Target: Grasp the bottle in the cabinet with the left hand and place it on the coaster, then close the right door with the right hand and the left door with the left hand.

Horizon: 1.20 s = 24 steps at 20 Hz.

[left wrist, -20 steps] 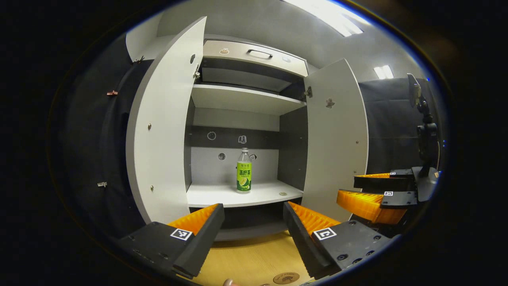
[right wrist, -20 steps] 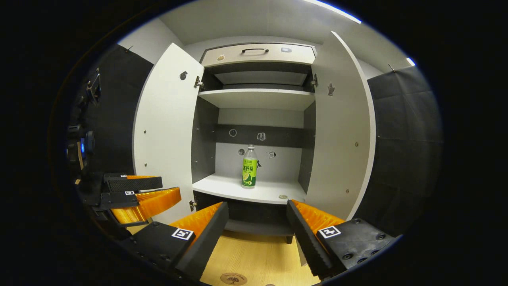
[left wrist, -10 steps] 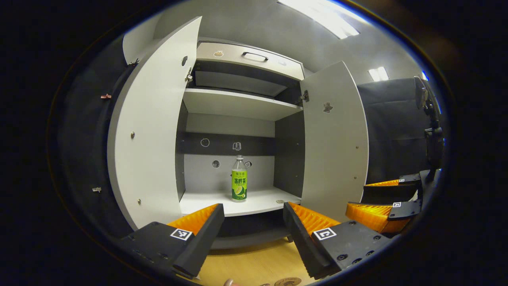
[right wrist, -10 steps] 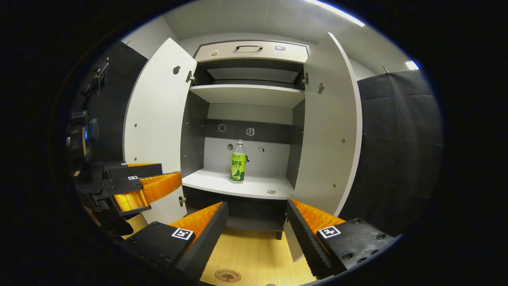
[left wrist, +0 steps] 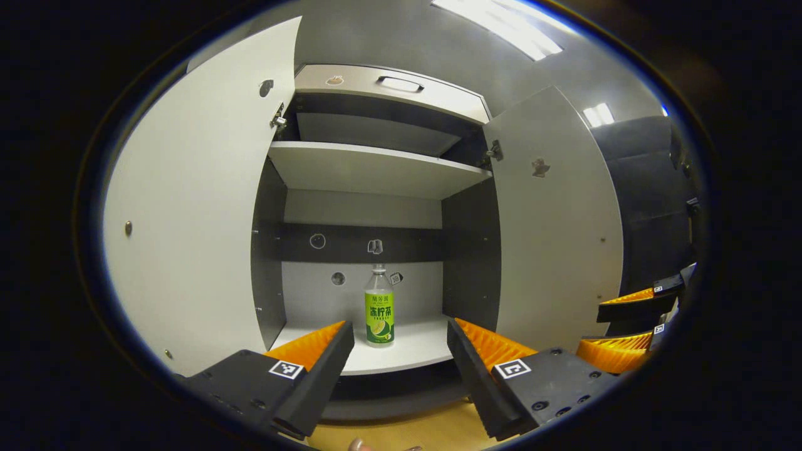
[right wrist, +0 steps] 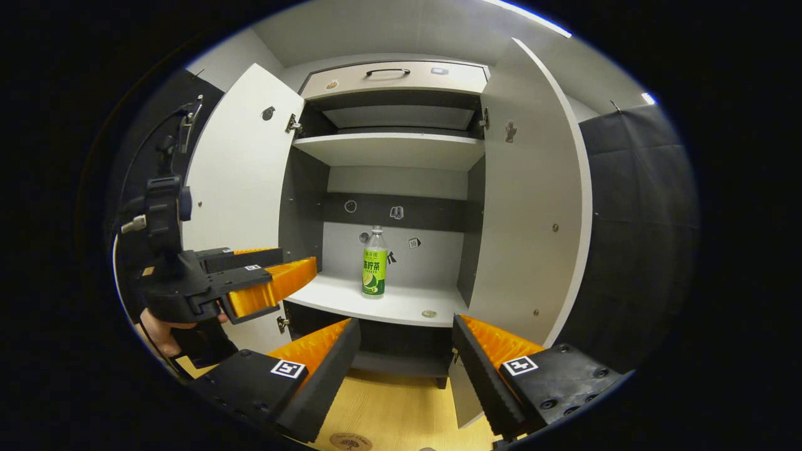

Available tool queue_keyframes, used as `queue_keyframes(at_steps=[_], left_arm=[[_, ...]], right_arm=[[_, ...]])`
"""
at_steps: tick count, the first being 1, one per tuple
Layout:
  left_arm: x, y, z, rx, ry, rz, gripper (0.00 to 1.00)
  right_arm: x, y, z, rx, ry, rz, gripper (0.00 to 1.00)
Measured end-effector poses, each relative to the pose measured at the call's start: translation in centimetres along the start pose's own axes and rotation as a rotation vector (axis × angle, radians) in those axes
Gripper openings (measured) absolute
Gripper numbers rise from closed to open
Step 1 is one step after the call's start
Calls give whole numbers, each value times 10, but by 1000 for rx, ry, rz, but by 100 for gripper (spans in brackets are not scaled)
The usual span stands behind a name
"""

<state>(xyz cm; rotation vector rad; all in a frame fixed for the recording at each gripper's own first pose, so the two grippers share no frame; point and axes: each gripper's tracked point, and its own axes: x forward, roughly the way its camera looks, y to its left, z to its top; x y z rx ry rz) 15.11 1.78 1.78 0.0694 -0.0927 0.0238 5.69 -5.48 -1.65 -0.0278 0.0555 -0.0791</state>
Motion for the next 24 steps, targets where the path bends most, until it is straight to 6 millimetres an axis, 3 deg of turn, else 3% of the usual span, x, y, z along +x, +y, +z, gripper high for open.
queue_keyframes(at_steps=[9,16,24], left_arm=[[95,12,-7,42,-27,40,94],[157,23,-30,2,5,33,94],[207,40,-53,2,20,67,96]], right_arm=[[39,-11,-3,-18,-9,76,98],[60,-12,-11,-7,18,107,98],[73,4,-21,-25,43,163,98]])
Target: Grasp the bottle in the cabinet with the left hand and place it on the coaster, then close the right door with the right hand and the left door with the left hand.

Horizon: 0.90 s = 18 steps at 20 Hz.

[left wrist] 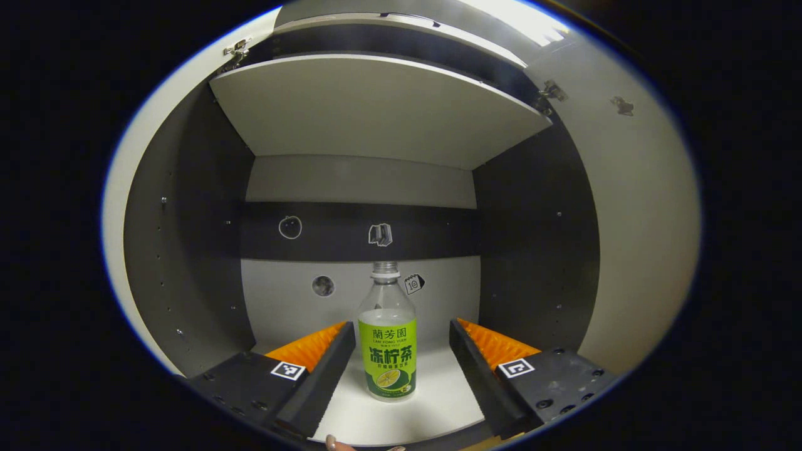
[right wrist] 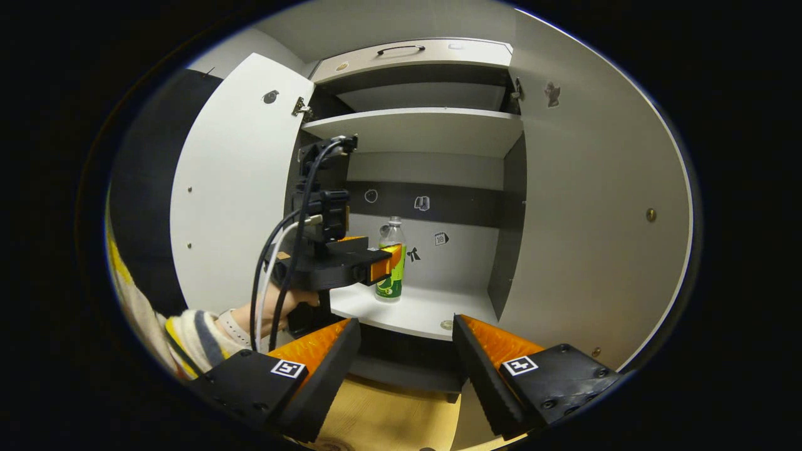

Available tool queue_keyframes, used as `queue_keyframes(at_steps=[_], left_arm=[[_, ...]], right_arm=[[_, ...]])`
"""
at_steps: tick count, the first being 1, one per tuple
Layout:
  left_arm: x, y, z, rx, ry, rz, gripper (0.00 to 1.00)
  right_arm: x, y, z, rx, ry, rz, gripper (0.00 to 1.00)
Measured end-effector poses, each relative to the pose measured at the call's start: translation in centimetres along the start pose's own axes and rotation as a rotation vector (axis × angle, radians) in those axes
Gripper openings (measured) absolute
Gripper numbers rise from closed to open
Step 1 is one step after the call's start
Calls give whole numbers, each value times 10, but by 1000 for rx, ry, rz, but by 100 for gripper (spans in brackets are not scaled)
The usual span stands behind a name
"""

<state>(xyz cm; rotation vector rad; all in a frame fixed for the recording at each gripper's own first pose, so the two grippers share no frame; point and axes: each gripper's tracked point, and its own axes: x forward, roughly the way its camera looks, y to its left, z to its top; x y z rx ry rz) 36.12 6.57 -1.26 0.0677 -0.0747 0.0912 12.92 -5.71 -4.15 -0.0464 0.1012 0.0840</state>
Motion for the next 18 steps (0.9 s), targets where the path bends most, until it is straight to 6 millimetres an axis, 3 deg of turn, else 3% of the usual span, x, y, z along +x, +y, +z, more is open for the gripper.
queue_keyframes(at_steps=[6,12,18], left_arm=[[31,13,-18,-26,24,18,96],[49,18,-27,-26,29,20,96],[67,9,-35,-4,53,-5,96]], right_arm=[[12,-1,-9,5,31,5,98],[23,-2,-12,5,45,7,98],[28,-4,-14,13,54,6,98]])
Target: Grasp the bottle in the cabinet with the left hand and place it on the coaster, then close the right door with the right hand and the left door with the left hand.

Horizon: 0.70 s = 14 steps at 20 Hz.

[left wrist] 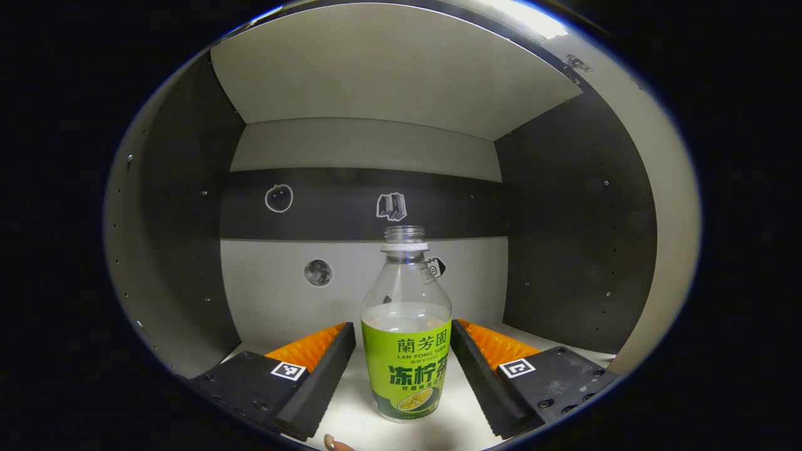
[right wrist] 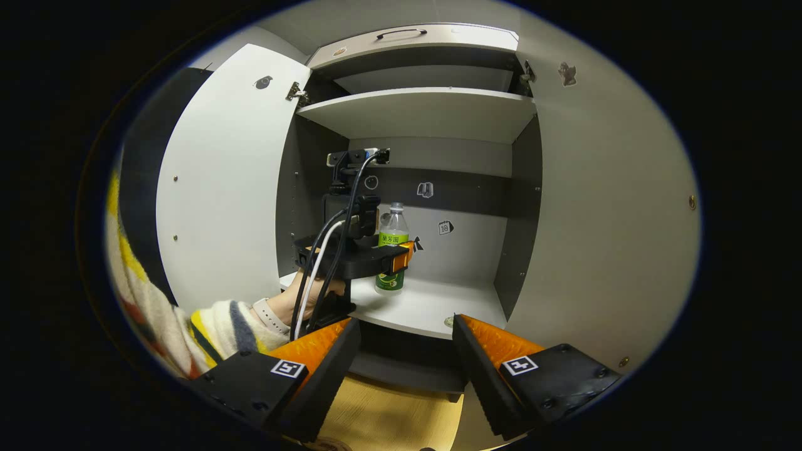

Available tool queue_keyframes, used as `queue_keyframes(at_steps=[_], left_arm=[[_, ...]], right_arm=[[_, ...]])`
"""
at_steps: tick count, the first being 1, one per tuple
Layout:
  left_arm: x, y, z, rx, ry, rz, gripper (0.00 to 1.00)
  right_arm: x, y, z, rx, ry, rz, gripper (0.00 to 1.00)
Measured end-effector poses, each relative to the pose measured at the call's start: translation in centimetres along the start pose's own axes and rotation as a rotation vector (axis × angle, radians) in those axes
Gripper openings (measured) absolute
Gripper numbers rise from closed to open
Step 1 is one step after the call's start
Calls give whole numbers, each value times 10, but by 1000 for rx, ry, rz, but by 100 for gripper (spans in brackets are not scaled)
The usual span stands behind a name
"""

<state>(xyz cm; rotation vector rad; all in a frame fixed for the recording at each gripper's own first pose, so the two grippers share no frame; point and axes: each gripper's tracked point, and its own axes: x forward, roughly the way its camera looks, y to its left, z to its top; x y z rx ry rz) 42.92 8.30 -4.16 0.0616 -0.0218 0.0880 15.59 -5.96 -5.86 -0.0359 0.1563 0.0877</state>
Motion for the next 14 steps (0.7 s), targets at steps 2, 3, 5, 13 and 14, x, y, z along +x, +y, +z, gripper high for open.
queue_keyframes(at_steps=[2,3,5,13,14], left_arm=[[5,-3,-2,16,11,-2,95],[11,-2,-4,27,12,10,94],[6,-5,-2,35,13,1,79],[-34,-9,25,17,-29,-17,78],[-43,-10,26,15,-30,-22,77]], right_arm=[[2,-1,-2,6,7,-2,98],[3,-2,-2,5,10,-4,98],[3,-4,2,0,7,-6,98],[-11,-1,12,8,-38,-6,98],[-15,0,12,7,-43,-8,98]])
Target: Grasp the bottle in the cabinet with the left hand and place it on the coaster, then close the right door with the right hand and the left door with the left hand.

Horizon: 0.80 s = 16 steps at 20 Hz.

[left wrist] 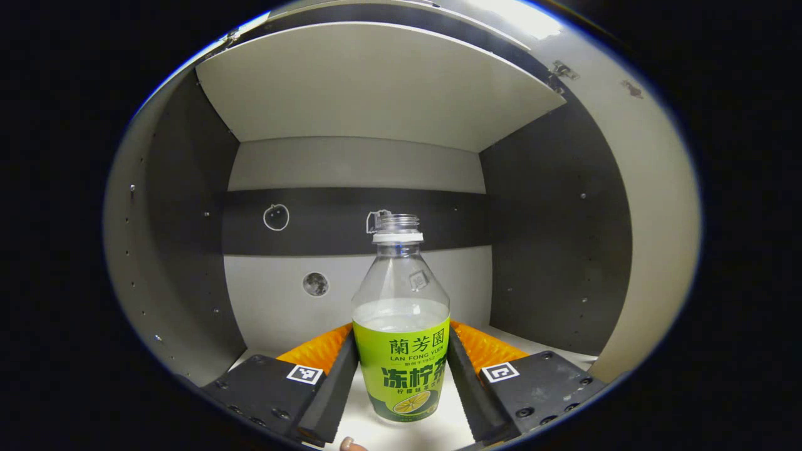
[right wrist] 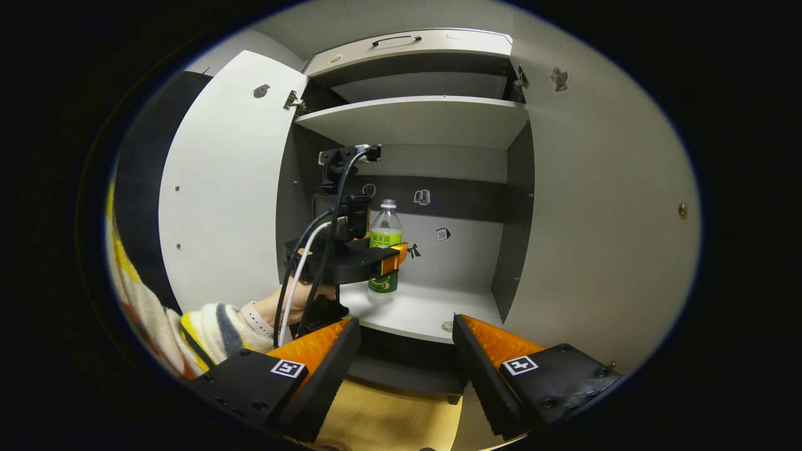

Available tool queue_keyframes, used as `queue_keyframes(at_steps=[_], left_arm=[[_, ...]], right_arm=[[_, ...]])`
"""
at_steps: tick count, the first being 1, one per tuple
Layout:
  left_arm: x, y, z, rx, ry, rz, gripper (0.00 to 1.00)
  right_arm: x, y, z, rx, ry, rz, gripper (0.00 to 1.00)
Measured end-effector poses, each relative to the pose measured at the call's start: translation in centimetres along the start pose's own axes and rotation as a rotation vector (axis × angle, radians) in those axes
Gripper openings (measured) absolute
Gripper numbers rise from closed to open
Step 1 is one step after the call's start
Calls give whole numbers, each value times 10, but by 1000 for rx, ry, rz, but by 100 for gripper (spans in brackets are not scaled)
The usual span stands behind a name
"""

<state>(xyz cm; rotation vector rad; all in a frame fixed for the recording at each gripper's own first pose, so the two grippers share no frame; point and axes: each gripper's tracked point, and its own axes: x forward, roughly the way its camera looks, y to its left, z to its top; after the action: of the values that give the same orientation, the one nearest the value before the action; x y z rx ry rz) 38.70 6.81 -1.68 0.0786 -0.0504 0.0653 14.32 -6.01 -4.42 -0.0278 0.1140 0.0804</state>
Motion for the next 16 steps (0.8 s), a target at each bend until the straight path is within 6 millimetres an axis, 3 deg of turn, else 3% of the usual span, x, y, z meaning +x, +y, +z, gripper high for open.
queue_keyframes(at_steps=[11,16], left_arm=[[-115,-17,5,-27,6,-50,77],[-166,-26,1,-38,4,-72,77]], right_arm=[[-63,22,4,-32,-30,-57,98],[-88,23,9,-36,-50,-113,98]])
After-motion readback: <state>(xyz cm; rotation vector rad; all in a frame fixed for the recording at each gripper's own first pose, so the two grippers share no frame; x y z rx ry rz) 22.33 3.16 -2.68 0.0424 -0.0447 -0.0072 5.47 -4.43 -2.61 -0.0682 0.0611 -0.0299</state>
